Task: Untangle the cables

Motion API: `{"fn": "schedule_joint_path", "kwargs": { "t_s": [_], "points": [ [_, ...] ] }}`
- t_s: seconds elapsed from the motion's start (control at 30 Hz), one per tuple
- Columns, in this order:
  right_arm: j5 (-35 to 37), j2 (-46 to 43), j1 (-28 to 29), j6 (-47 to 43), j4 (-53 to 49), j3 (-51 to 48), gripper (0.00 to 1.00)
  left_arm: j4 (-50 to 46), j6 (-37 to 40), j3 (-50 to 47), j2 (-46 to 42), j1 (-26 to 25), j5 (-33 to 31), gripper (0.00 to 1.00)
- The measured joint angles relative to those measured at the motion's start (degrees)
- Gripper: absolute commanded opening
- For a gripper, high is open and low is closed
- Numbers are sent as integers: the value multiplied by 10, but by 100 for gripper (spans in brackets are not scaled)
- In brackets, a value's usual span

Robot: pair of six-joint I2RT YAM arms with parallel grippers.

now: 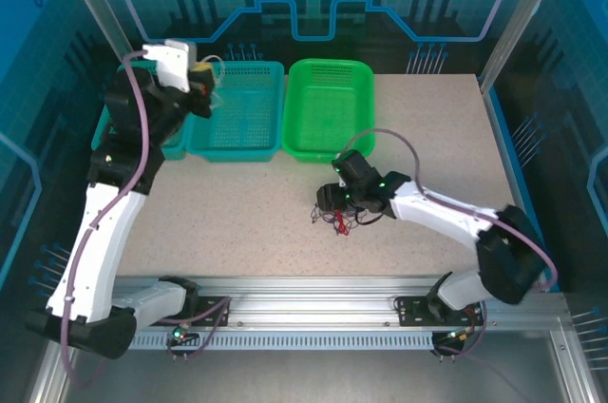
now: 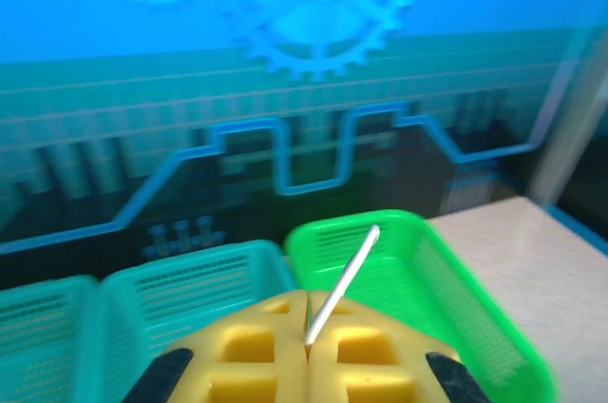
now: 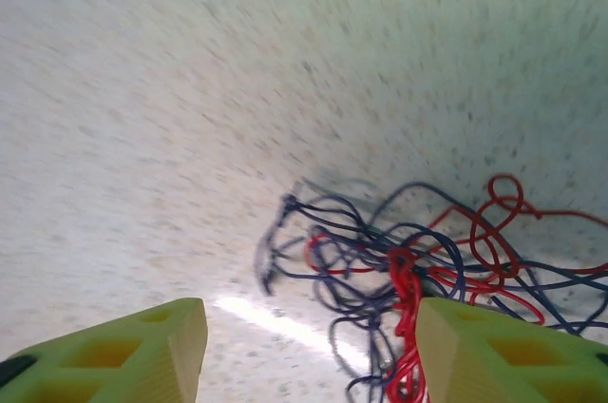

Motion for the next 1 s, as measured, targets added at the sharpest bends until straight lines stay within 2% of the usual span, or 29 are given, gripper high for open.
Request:
{"fn": "schedule_joint_path", "kwargs": {
  "t_s": [0.1,0.23,0.37,0.47,0.57,0.73,0.87,1.0],
  "points": [
    [-2,-71,1,-11,-8,11,65,2,-6,10,50,70,0,0],
    [-25,-130,0,-35,-24,20,65,7,-54,14,129,179,26,0],
    [-31,-157,-1,-50,-47,23,65,9,-90,41,218,243,29,0],
    [-19,-194,-2,-56,-50,14,77,11,-111,59,275,269,34,0],
    [-2,-246,-3,-59,-48,-1,83,13,-127,66,322,287,38,34],
    [14,-282,-7,-63,-47,-6,84,9,-145,66,356,304,52,54],
    [23,-283,-14,-66,-47,-9,84,19,-161,63,340,303,78,55],
    [26,-277,-18,-69,-43,-15,84,34,-195,21,268,292,131,55]
  ]
}}
